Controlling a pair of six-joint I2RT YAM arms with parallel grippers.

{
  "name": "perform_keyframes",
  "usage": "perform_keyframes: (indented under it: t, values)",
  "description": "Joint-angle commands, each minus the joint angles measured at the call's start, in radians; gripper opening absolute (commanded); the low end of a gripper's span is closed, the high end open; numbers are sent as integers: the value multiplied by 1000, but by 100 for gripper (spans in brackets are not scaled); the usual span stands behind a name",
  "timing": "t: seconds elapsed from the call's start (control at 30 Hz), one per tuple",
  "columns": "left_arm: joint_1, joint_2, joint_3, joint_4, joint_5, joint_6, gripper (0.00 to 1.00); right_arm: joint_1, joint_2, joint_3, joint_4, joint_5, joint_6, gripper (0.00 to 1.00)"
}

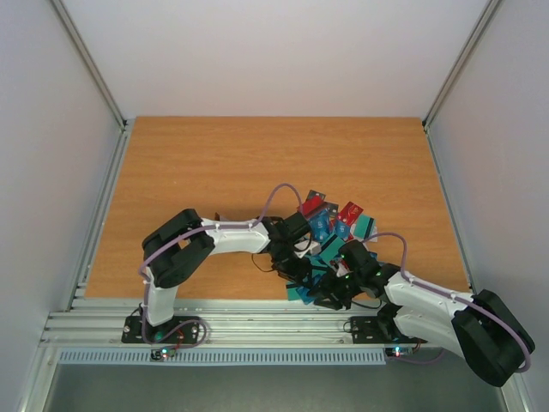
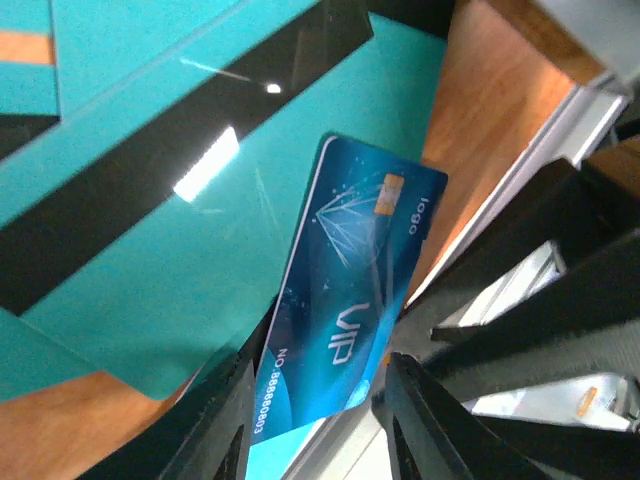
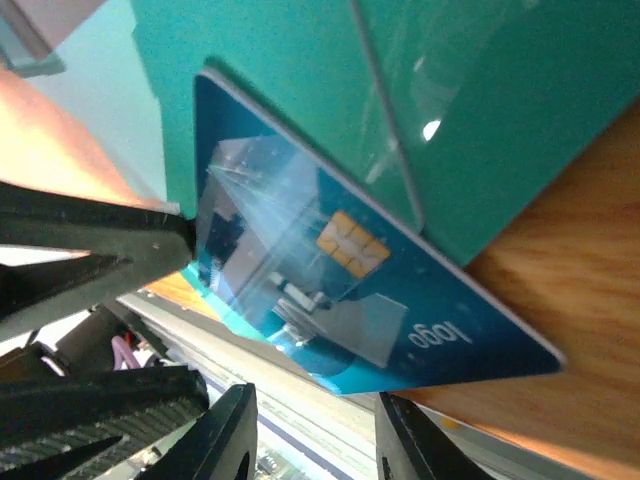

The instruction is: Put the credit cards into the card holder

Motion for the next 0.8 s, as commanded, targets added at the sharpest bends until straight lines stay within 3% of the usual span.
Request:
perform_keyframes:
  t: [0.0, 0.27, 0.57, 0.77]
  values:
    - [-17, 62, 25, -24, -5, 44, 39, -14, 99, -107, 255, 145, 53, 35]
    - [-49, 61, -55, 41, 81, 10, 39, -14, 99, -101, 243, 153, 52, 45]
    - [-59, 42, -77, 36, 76, -38, 39, -15, 18, -22, -129, 194, -10, 54]
    - [-58, 56, -62, 26, 108, -66, 38, -14, -14, -44, -105, 241, 18, 59]
